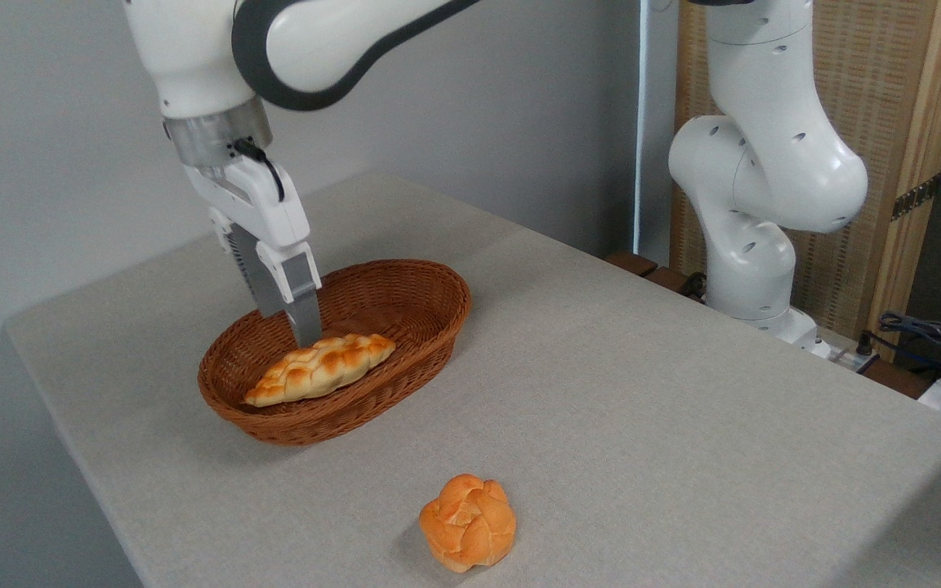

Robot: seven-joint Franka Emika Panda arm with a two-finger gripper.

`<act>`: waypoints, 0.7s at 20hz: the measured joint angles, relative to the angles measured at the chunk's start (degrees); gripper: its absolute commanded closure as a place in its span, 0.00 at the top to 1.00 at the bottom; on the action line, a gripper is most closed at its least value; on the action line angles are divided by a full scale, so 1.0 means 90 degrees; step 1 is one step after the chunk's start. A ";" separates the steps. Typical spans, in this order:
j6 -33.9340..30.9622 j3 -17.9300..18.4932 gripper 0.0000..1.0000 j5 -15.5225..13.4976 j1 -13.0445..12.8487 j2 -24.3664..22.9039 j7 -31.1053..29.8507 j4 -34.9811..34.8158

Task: Put bread into the basket
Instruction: 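Lower the braided roll into the basket and open the gripper, then raise the open gripper up from the roll in the basket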

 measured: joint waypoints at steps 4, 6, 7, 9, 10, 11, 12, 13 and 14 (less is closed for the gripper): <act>-0.0112 0.0594 1.00 -0.0035 0.0045 -0.0264 0.0364 0.0269; -0.0354 0.0944 1.00 -0.0219 0.0051 -0.0455 0.0865 0.0282; -0.0411 0.1147 1.00 -0.0325 0.0053 -0.0542 0.1144 0.0284; -0.0506 0.1569 1.00 -0.0533 0.0057 -0.0711 0.1772 0.0287; -0.0622 0.1763 1.00 -0.0637 0.0060 -0.0782 0.2063 0.0287; -0.0739 0.1940 1.00 -0.0738 0.0065 -0.0836 0.2314 0.0287; -0.0810 0.2070 1.00 -0.0806 0.0068 -0.0870 0.2486 0.0287; -0.0835 0.2147 1.00 -0.0847 0.0072 -0.0890 0.2589 0.0287; -0.0844 0.2171 1.00 -0.0857 0.0073 -0.0900 0.2622 0.0287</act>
